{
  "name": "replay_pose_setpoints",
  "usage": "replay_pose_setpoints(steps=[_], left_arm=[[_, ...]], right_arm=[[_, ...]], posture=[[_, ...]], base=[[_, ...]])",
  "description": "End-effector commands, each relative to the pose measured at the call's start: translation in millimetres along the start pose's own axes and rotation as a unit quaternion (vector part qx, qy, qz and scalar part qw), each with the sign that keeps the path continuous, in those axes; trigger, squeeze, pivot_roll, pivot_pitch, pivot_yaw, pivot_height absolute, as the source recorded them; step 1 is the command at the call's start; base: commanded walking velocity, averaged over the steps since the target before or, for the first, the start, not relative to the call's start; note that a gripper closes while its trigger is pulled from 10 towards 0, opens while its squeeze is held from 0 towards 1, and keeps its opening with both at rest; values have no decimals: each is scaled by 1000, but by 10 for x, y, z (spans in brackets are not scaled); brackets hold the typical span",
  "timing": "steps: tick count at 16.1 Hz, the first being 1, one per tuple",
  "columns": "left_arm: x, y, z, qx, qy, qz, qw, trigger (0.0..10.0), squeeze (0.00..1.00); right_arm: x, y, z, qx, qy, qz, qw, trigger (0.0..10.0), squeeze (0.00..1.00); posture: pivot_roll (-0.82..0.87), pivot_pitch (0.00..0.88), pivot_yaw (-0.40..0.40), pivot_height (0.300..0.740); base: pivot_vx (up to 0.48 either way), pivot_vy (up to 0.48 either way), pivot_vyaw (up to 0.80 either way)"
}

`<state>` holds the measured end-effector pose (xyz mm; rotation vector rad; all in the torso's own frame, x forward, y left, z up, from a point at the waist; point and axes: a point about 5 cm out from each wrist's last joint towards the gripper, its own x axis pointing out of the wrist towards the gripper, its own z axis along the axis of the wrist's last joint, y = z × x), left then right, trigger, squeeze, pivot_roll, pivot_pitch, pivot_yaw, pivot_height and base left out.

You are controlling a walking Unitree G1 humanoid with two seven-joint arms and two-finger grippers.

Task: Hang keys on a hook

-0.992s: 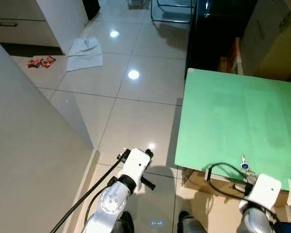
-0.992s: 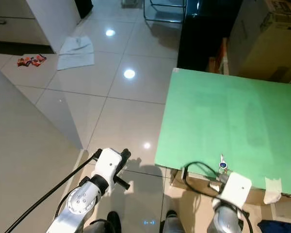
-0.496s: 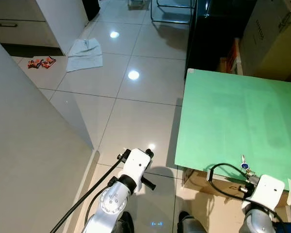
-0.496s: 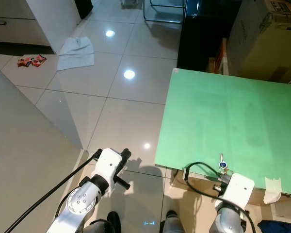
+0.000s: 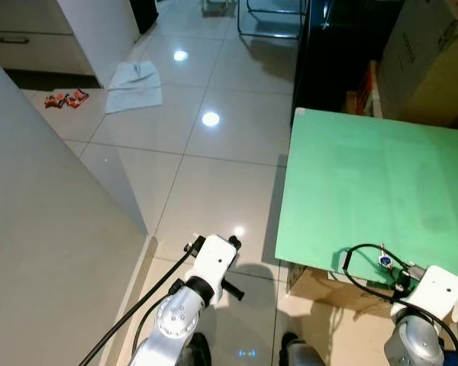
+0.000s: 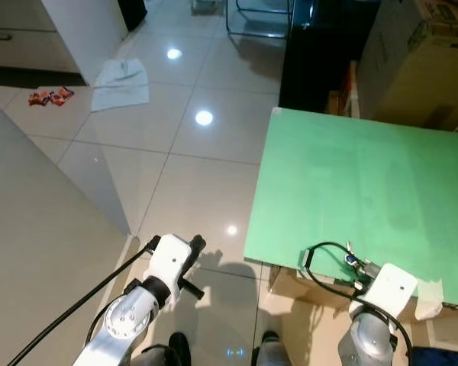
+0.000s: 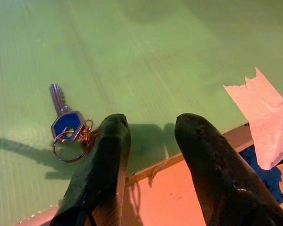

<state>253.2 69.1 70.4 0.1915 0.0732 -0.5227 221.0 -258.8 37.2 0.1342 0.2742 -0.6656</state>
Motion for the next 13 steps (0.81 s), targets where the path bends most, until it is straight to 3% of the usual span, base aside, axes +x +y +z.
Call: replay_pose_setpoints(steps=[1,8,13], left_arm=[[-46,-13,-27,2,4,-2,1000,10000,0],[-44,-10,-22,4,3,-3,1000,10000,0],[-46,-11,-20,4,3,-2,1000,10000,0]], right_arm=[[-29,-82,-129,5,29,-16,999,10000,0],[-20,-112,-282,27,72,-22,997,10000,0],[-43,-89,-250,19,61,-14,998,10000,0]], posture=[[-220,277,78,740],[-220,282,82,740],[-217,283,79,740]], base=[[0,0,0],[0,0,0],[0,0,0]])
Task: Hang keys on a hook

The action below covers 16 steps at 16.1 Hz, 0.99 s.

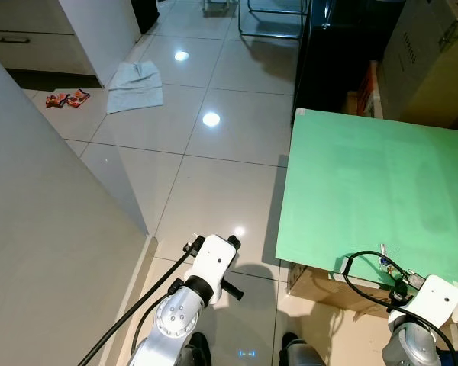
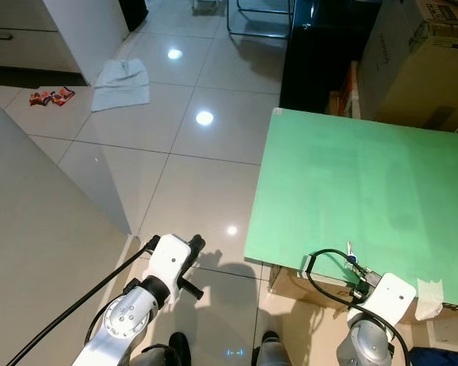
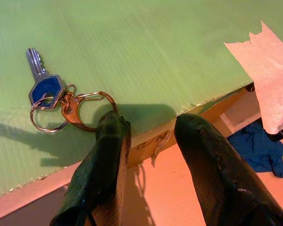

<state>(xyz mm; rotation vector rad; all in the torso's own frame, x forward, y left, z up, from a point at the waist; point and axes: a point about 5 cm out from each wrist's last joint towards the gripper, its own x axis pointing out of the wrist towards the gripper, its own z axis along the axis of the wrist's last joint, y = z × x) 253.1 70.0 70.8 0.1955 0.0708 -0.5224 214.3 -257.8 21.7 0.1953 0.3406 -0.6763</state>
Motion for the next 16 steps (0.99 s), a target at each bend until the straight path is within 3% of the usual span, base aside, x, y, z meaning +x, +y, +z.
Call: replay_pose_setpoints(steps=[1,5,7,13,16], left_arm=[[-45,-20,-22,1,3,-2,1000,10000,0],[-44,-32,-14,-1,1,-4,1000,10000,0],[-45,-39,-12,-2,1,-5,1000,10000,0],[-66,-11,-8,2,3,-3,1000,10000,0],[-70,-5,-8,3,3,-2,1000,10000,0]], right_arm=[[-70,-10,-51,-10,4,2,1000,10000,0],[-171,103,70,-30,-44,31,998,10000,0],[-161,99,67,-31,-43,28,998,10000,0],[64,-52,21,-9,-9,-14,1000,10000,0],[87,-50,7,-10,-5,-14,1000,10000,0]], posture=[[-217,283,79,740],[-217,283,79,740],[-217,283,79,740],[-202,292,85,740],[-202,296,86,740]], base=[[0,0,0],[0,0,0],[0,0,0],[0,0,0],[0,0,0]])
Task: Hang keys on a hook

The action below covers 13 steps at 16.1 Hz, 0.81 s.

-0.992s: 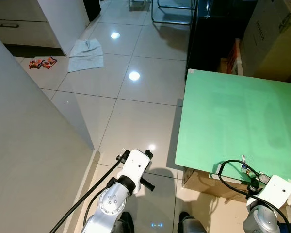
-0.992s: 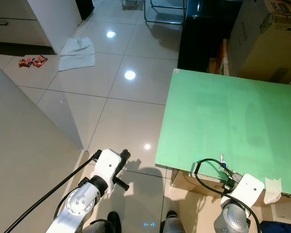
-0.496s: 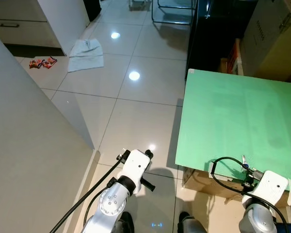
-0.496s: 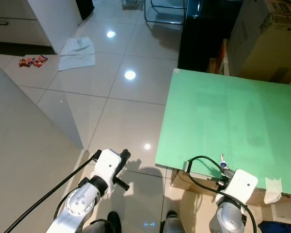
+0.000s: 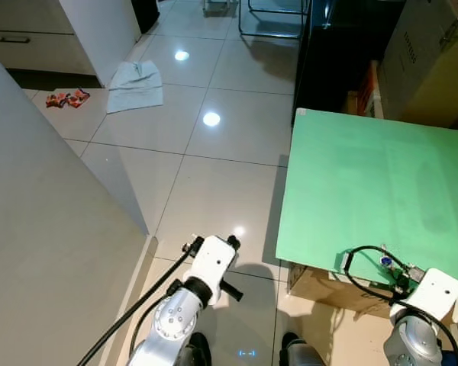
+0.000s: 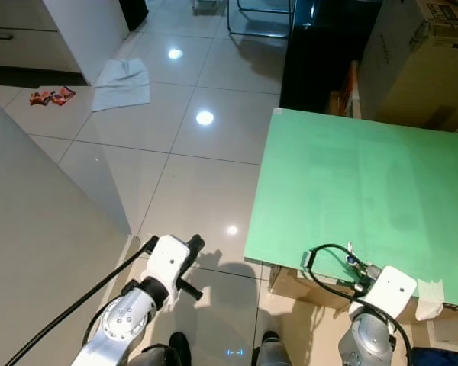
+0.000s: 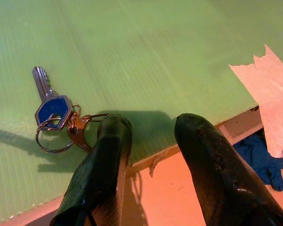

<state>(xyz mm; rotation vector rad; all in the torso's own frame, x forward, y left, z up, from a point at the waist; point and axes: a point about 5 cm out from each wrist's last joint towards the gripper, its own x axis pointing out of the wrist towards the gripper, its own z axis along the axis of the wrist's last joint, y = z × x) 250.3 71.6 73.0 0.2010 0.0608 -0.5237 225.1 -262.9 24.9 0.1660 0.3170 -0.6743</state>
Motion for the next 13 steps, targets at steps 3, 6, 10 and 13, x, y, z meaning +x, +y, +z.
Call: replay_pose_setpoints(steps=[3,6,10,13], left_arm=[[-34,-11,-19,-1,7,-2,1000,10000,0],[-39,-17,-20,-1,8,-2,1000,10000,0],[-39,-26,-22,-2,9,-2,1000,10000,0],[-40,-31,-19,-3,9,-2,1000,10000,0]], right_arm=[[18,-65,-102,-5,20,-9,1000,10000,0],[22,-74,-134,-3,27,-8,1000,0,0],[-26,-84,-210,-3,36,-3,999,0,0],[-75,-77,-251,-8,39,3,999,0,0]], posture=[[-202,298,86,740],[-203,299,85,740],[-205,300,83,740],[-206,301,81,740]], base=[[0,0,0],[0,0,0],[0,0,0],[0,0,0]])
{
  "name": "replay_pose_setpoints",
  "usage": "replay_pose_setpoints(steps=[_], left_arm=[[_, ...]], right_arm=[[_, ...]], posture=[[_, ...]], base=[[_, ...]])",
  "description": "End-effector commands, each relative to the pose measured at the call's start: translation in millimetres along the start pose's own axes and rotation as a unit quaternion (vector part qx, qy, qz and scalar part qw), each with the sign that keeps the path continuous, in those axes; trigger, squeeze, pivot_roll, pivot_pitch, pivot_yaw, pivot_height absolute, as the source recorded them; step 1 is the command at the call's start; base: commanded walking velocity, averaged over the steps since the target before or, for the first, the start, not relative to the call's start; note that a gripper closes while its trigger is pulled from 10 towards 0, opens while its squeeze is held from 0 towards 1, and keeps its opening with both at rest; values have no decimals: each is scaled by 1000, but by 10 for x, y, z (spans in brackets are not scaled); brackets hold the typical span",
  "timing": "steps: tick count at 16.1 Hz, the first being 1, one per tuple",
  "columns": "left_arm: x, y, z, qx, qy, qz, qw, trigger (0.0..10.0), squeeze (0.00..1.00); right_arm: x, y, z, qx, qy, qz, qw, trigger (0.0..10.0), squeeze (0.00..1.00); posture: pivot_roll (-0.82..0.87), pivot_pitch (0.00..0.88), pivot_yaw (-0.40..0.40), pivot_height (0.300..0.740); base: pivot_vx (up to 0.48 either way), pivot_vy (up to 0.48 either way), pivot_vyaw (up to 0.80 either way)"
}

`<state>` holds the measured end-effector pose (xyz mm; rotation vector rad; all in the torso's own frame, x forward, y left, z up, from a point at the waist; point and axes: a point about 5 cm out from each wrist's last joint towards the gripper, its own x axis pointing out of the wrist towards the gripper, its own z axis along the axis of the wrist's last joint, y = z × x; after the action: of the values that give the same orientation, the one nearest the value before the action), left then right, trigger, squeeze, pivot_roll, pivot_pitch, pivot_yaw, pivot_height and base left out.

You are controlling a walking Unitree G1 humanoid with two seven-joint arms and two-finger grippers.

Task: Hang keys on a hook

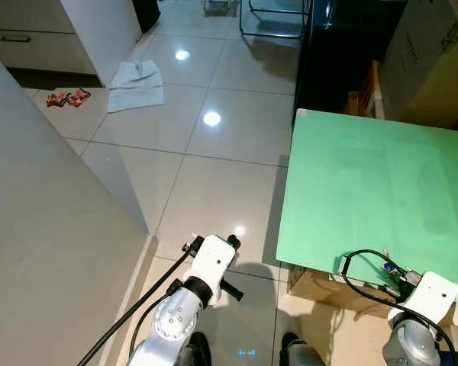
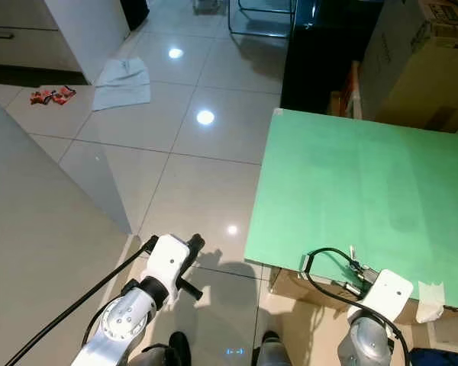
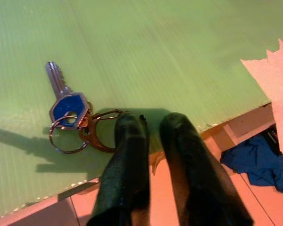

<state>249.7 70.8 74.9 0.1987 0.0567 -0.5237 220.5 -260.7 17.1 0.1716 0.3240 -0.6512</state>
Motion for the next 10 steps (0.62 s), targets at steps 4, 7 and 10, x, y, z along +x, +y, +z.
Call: replay_pose_setpoints(steps=[4,7,10], left_arm=[[-32,-29,-41,-5,10,-1,1000,10000,0],[-30,-29,-32,-5,9,-1,1000,10000,0],[-20,-36,-28,-7,7,-1,1000,10000,0]], right_arm=[[-122,-58,-185,-16,26,-3,1000,0,0],[-144,0,-38,-33,-18,12,999,0,0],[-209,98,197,-77,-94,31,992,0,0]], posture=[[-209,300,78,740],[-210,301,78,740],[-215,301,77,740]], base=[[0,0,0],[0,0,0],[0,0,0]])
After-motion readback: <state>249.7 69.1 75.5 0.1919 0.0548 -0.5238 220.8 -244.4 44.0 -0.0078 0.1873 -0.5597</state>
